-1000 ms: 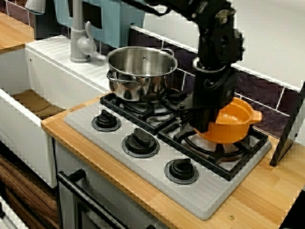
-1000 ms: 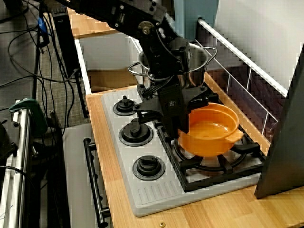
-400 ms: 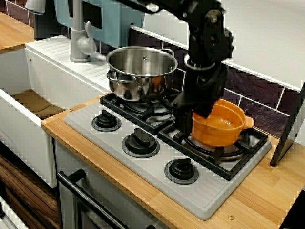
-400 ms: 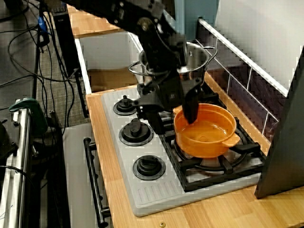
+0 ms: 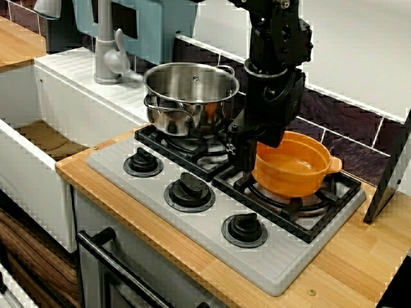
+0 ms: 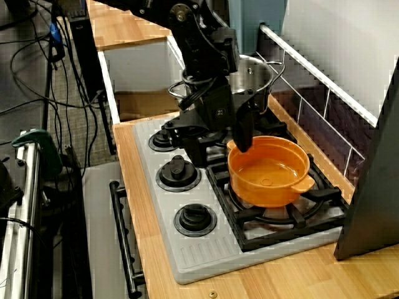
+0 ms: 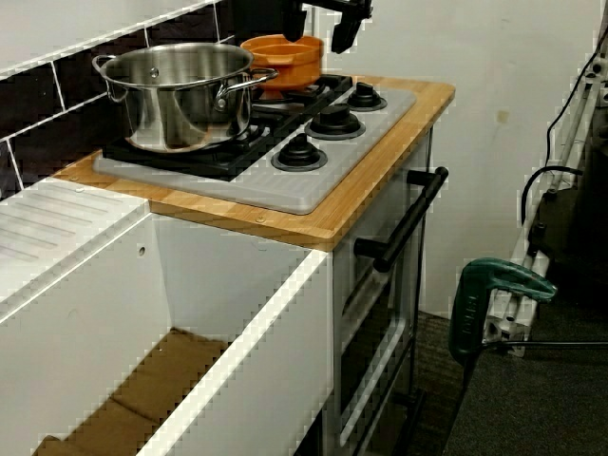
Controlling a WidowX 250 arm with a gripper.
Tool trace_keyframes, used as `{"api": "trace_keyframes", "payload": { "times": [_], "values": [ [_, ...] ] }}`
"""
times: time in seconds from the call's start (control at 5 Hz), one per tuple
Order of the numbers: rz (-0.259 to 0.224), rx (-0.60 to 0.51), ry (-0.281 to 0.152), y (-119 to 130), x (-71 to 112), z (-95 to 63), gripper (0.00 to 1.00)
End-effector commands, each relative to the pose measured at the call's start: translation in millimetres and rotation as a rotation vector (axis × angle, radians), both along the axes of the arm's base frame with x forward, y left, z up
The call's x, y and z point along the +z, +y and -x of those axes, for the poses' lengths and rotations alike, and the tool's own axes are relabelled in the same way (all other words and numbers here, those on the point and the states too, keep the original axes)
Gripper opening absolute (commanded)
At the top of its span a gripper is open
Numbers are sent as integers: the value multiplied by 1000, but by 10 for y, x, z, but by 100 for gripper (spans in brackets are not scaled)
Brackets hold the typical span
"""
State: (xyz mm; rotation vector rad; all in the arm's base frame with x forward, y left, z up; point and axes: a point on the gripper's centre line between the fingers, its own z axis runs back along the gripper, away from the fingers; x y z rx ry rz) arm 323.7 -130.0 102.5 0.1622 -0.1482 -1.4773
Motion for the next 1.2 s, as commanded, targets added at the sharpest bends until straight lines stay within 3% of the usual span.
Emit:
{"api": "trace_keyframes", "payload": {
  "times": [0.0,0.2,1.0],
  "values": [
    [114,92,-66,-60,447,88,100],
    [135,290,14,-66,283,98,100],
    [124,370,39,-128,8,38,100]
  ]
}}
